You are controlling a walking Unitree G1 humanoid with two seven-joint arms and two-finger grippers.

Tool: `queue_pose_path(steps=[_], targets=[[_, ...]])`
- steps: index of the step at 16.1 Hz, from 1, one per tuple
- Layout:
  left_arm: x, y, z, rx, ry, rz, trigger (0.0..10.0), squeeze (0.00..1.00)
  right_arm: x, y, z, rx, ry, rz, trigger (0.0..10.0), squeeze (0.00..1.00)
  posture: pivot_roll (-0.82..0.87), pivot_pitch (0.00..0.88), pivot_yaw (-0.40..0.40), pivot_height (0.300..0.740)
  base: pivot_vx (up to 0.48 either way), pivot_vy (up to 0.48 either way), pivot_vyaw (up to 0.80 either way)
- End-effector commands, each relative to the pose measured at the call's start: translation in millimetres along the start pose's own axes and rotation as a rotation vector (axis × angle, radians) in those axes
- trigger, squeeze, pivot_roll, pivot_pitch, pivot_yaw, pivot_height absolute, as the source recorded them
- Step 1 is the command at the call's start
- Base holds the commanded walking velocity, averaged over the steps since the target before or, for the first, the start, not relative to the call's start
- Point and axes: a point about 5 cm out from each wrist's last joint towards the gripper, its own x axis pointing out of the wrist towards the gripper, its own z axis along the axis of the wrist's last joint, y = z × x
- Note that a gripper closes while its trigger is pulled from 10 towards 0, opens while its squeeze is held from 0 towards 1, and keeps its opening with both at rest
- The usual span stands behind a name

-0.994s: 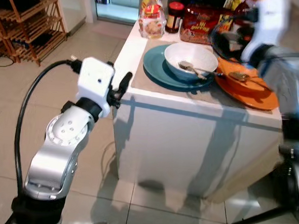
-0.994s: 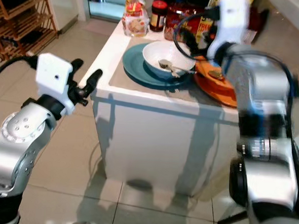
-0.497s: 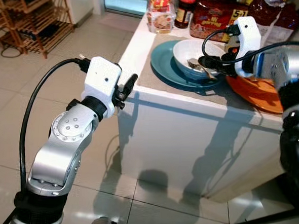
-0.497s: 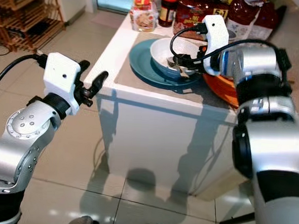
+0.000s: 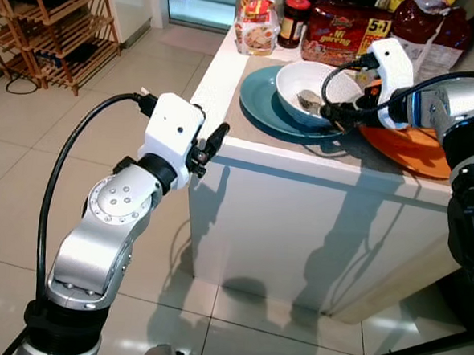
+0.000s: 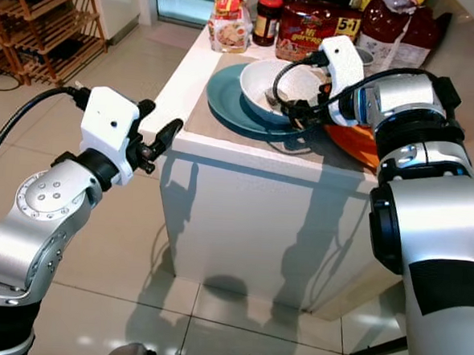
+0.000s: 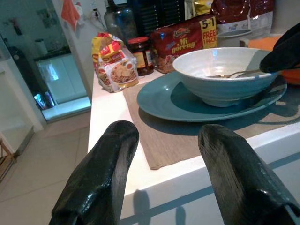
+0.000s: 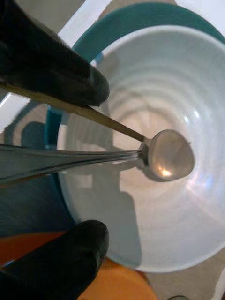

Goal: Setting the table

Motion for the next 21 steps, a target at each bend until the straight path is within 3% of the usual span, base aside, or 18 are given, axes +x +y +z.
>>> queue_pose_path(steps=[1,3,5,21], targets=[[0.8,-3.1,6.6,0.007,-0.02,-0.026,10.0,0.0,-3.5,-0.2,7.0,-0.013,-0.008,-0.002,2.4,0.0,0.05,0.026,-0.057,0.74,0.0,0.0,0.0],[1.9,-3.8,6.9,0.007,-0.023,-0.029,10.0,0.0,-4.2,-2.9,5.1,-0.013,-0.004,-0.013,0.8,0.0,0.05,0.021,-0.057,0.74,0.0,0.0,0.0],[2.2,-3.8,7.0,0.008,-0.025,-0.03,10.0,0.0,-5.5,-3.7,6.4,-0.01,-0.008,-0.014,0.0,0.0,0.05,0.018,-0.054,0.74,0.0,0.0,0.0],[3.1,-3.6,7.6,0.022,-0.02,-0.046,10.0,0.0,-7.8,-4.3,7.8,-0.025,0.007,-0.001,0.0,0.0,0.06,0.026,-0.056,0.74,0.0,0.0,0.0]])
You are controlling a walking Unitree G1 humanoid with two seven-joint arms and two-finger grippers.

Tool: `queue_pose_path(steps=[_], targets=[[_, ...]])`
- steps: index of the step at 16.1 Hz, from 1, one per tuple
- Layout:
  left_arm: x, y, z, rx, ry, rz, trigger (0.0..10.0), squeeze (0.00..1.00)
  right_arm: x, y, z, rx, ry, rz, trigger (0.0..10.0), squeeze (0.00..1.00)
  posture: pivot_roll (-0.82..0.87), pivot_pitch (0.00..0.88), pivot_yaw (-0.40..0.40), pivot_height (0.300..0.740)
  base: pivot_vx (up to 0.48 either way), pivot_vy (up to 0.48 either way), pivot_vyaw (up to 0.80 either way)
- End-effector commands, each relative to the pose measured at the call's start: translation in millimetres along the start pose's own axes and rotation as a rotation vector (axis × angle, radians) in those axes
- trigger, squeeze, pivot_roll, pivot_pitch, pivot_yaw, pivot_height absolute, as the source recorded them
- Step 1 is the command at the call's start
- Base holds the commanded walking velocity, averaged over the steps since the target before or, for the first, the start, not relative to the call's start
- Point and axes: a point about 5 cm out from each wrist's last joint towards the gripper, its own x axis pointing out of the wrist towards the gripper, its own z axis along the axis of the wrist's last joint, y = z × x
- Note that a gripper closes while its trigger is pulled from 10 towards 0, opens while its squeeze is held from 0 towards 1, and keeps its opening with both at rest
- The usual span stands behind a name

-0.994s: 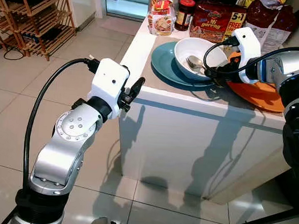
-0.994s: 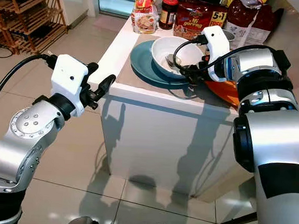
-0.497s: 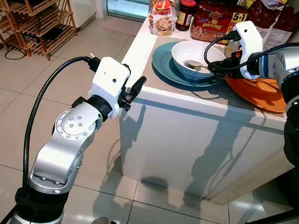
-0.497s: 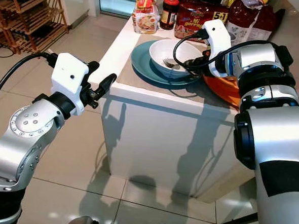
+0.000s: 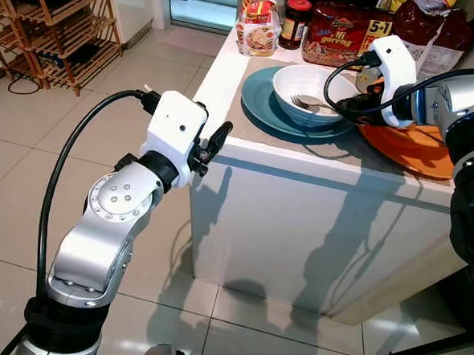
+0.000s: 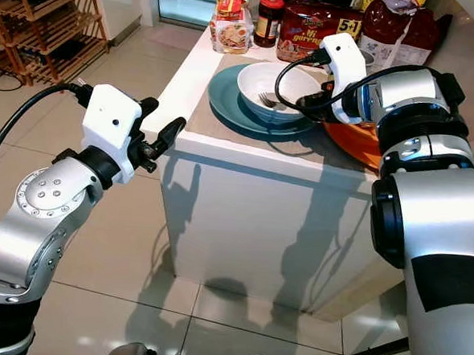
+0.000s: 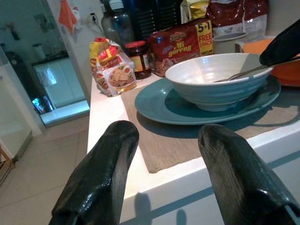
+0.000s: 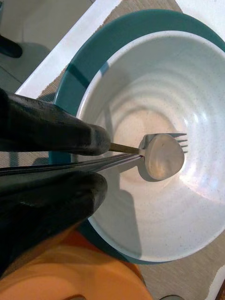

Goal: Setting the table

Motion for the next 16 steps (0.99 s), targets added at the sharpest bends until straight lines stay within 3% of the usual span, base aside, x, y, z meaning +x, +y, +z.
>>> queue_pose_path(steps=[1,8,16], targets=[[1.4,-2.5,4,0.01,-0.009,-0.024,10.0,0.0,-4.0,-2.3,3,0.006,-0.002,-0.001,0.0,0.0,0.06,0.026,-0.056,0.74,0.0,0.0,0.0],[0.9,-3.7,4,0.011,-0.007,-0.034,10.0,0.0,-4.4,-1.7,3,0.008,0.007,0.011,0.0,0.0,0.05,0.026,-0.056,0.74,0.0,0.0,0.0],[2.9,0.8,7,0.011,-0.022,-0.01,10.0,0.0,-22.2,-7.2,34,0.101,-0.192,-0.008,0.0,0.0,0.05,0.021,-0.052,0.74,0.0,0.0,0.0]])
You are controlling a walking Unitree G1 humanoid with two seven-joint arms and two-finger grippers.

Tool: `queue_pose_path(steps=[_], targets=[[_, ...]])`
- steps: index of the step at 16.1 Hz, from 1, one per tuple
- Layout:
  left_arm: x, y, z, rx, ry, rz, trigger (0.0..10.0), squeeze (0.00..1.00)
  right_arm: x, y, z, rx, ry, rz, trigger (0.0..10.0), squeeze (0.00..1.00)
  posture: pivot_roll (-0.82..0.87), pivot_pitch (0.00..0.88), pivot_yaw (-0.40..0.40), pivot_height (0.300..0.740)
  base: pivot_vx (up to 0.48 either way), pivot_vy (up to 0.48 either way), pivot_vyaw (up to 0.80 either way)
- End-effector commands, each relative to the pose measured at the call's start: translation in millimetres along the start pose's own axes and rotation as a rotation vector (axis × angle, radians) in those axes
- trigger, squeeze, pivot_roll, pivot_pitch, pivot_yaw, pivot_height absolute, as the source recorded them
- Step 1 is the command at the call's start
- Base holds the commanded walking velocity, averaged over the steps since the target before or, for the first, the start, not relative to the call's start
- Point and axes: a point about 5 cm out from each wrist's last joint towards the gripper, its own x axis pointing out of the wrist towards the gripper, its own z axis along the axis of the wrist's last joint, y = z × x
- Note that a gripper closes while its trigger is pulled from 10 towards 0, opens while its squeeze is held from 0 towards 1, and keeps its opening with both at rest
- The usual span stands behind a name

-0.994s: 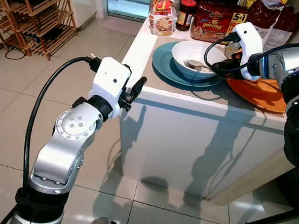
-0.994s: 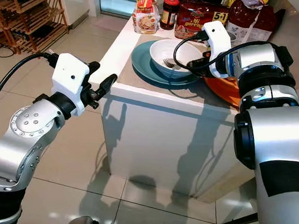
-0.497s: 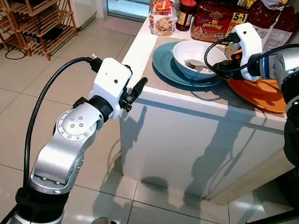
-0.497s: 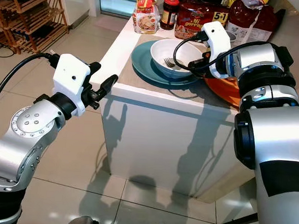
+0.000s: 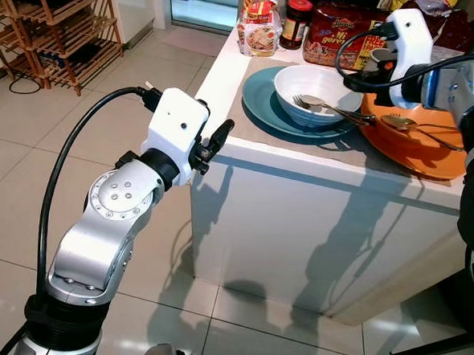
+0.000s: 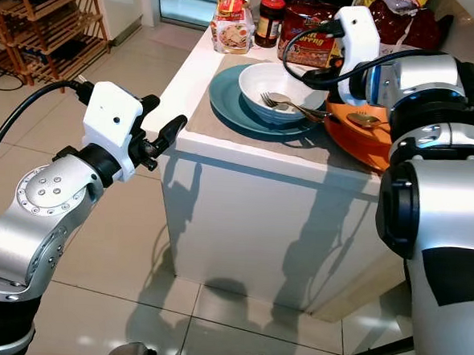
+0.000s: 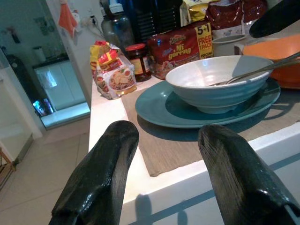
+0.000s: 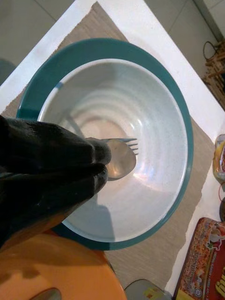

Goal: Setting the table

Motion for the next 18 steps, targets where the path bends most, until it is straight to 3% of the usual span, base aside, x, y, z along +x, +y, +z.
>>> queue_pose_path(steps=[1,2,4,6,7,9,11,12,15,16,18], targets=[[2.2,-0.1,5,0.003,-0.015,-0.008,10.0,0.0,-8.6,-1.4,16,0.0,-0.055,0.0,0.0,0.0,0.05,0.02,-0.052,0.74,0.0,0.0,0.0],[2.6,-0.5,5,0.0,-0.018,-0.007,10.0,0.0,-10.5,-0.8,22,-0.017,-0.1,0.011,0.0,0.0,0.05,0.02,-0.057,0.74,0.0,0.0,0.0],[1.1,0.3,4,-0.009,-0.019,0.023,10.0,0.0,-16.5,1.9,44,-0.035,-0.309,0.027,10.0,0.0,0.06,0.026,-0.065,0.74,0.0,0.0,0.0],[-1.8,3.3,2,-0.022,-0.015,0.102,10.0,0.0,-36.5,6.2,73,-0.093,-0.653,0.009,10.0,0.0,0.05,0.031,-0.067,0.74,0.0,0.0,0.0],[-1.9,4.8,1,-0.027,-0.017,0.132,10.0,0.0,-46.5,10.2,74,-0.078,-0.758,0.01,10.0,0.0,0.06,0.031,-0.067,0.74,0.0,0.0,0.0],[-1.8,7.2,1,-0.029,-0.019,0.156,10.0,0.0,-54.9,20.2,62,-0.086,-0.815,0.025,10.0,0.0,0.05,0.035,-0.064,0.74,0.0,0.0,0.0],[-1.1,9.5,1,-0.077,-0.03,0.166,10.0,0.0,-68.5,47.4,7,-0.099,-0.875,0.024,10.0,0.0,0.04,0.044,-0.047,0.74,0.0,0.0,0.0],[1.0,9.3,1,-0.052,-0.027,0.164,10.0,0.0,-70.6,52.7,-8,-0.074,-0.885,-0.006,10.0,1.0,0.04,0.051,-0.045,0.74,0.0,0.0,0.0],[0.6,6.6,5,-0.048,-0.047,0.178,10.0,0.0,-69.5,64.7,-28,-0.084,-0.836,-0.082,10.0,1.0,0.03,0.108,-0.028,0.74,0.0,0.0,0.0],[-5.8,2.2,7,-0.057,-0.074,0.168,10.0,0.0,-70.2,68.2,-31,-0.063,-0.814,-0.095,10.0,1.0,0.04,0.135,-0.041,0.74,0.0,0.0,0.0],[-18.2,3.2,11,-0.088,-0.109,0.165,10.0,0.0,-71.4,68.3,-35,-0.033,-0.759,-0.124,10.0,1.0,0.04,0.104,-0.059,0.74,0.0,0.0,0.0]])
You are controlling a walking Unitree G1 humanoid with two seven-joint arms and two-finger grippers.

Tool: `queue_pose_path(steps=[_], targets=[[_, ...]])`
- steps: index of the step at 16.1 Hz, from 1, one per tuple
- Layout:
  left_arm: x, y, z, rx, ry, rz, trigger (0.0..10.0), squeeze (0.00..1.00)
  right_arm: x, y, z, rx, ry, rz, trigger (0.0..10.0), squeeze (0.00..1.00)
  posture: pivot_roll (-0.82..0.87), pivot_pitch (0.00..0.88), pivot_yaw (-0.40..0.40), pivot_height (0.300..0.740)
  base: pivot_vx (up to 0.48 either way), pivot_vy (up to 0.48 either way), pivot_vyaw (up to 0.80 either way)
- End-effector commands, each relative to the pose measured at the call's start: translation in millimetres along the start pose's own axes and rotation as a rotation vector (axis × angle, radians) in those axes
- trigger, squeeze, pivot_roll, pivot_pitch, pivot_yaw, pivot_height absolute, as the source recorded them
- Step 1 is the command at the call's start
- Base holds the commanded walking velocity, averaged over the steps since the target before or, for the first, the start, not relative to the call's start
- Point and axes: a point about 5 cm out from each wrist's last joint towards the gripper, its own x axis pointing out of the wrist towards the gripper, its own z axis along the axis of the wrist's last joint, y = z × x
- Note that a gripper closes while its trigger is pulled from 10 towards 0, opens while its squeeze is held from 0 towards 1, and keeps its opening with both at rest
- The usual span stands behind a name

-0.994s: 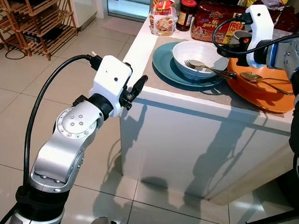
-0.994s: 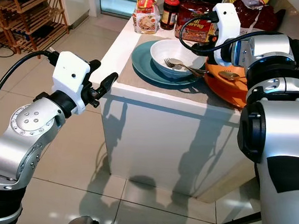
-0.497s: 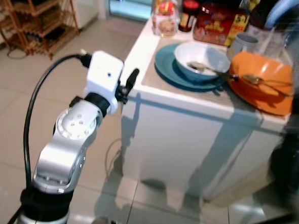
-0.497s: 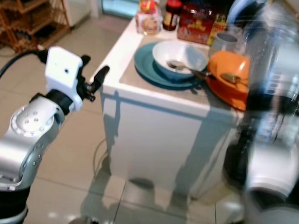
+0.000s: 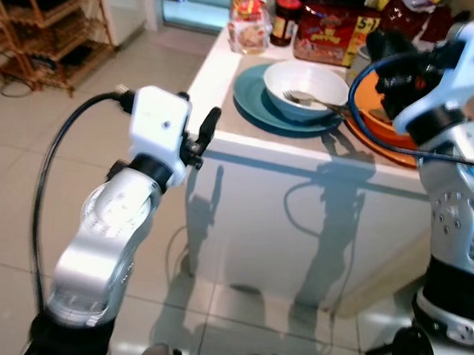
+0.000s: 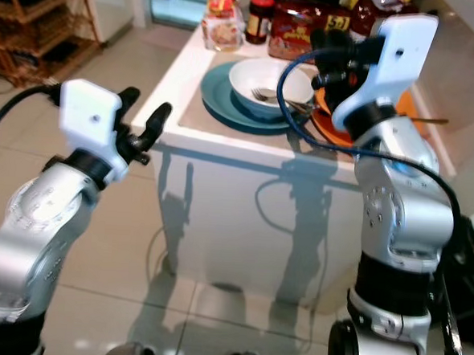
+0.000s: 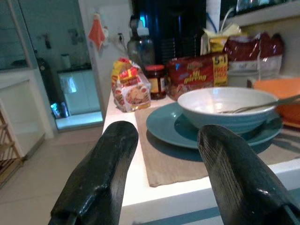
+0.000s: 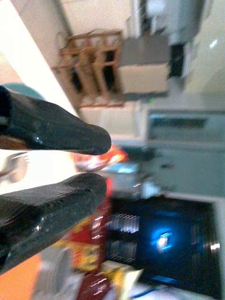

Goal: Setting the table

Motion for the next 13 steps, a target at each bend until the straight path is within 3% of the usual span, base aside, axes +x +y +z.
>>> queue_pose_path(steps=[1,3,4,7,8,10,11,13], targets=[[-2.4,3.1,6,-0.001,-0.025,0.003,10.0,0.0,-1.1,0.2,6,-0.003,-0.006,-0.002,10.0,1.0,0.04,0.087,-0.06,0.74,0.0,0.0,0.0],[6.7,3.2,-1,0.066,0.005,-0.027,10.0,0.0,12.7,-10.2,3,0.02,0.046,-0.004,10.0,1.0,0.05,0.134,-0.075,0.74,0.0,0.0,0.0],[4.5,2.6,-5,0.087,0.025,-0.034,10.0,0.0,11.9,-12.6,1,0.055,0.076,-0.014,10.0,1.0,0.05,0.056,-0.081,0.74,0.0,0.0,0.0],[6.4,4.1,-12,0.087,0.06,-0.036,10.0,0.0,11.7,-35.3,-2,0.027,0.134,-0.098,10.0,1.0,0.07,0.026,-0.094,0.74,0.0,0.0,0.0],[5.5,3.0,-13,0.067,0.059,-0.039,10.0,0.0,6.9,-38.2,-1,0.046,0.108,-0.11,10.0,1.0,0.08,0.024,-0.097,0.74,0.0,0.0,0.0],[4.0,2.1,-23,0.042,0.091,-0.019,10.0,0.0,-12.4,-25.2,-4,0.168,0.015,-0.011,10.0,1.0,0.08,0.004,-0.085,0.74,0.0,0.0,0.0],[8.9,2.9,-26,0.031,0.107,-0.003,10.0,0.0,-21.0,-20.1,-8,0.163,0.025,0.019,10.0,1.0,0.07,0.0,-0.073,0.74,0.0,0.0,0.0],[17.3,5.3,-26,0.012,0.131,0.011,10.0,0.0,-30.6,-27.0,-17,0.172,0.073,-0.07,10.0,1.0,0.06,0.001,-0.05,0.74,0.0,0.0,0.0]])
